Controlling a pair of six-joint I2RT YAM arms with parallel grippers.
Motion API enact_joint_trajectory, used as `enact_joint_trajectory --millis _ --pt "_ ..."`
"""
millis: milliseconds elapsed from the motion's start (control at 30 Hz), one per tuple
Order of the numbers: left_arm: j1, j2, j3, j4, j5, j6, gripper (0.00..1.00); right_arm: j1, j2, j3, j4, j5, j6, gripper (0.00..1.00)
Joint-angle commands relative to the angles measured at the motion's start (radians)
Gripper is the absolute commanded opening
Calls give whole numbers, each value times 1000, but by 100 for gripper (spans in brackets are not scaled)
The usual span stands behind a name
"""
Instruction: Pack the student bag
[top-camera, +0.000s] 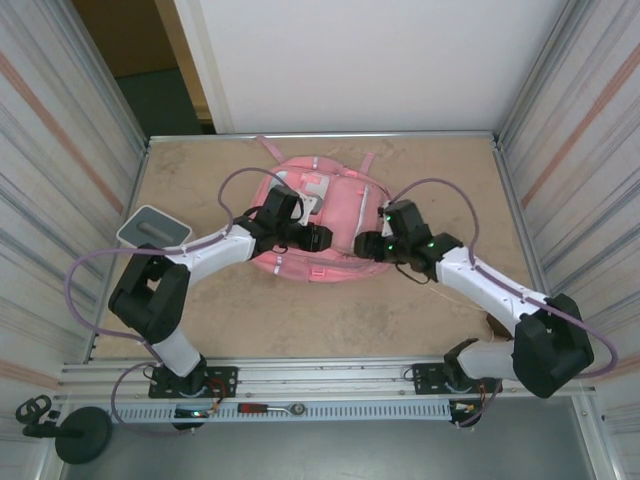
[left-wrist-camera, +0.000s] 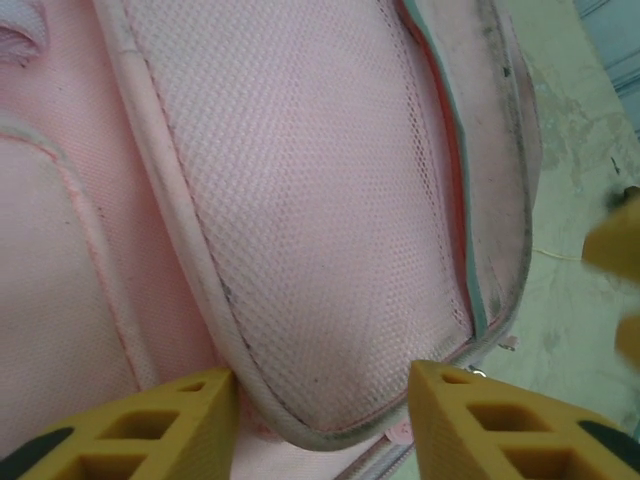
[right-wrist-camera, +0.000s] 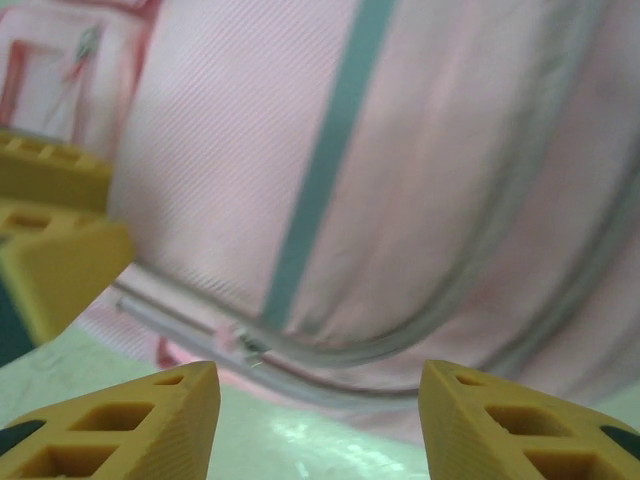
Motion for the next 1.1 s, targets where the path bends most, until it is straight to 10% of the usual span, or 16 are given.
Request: enact_joint_trajectory --millis 0,1067 --pt "8 47 -11 49 -55 -30 42 80 -11 -53 124 102 162 50" --pt "5 52 -71 85 -27 -26 32 271 123 -160 343 431 396 36"
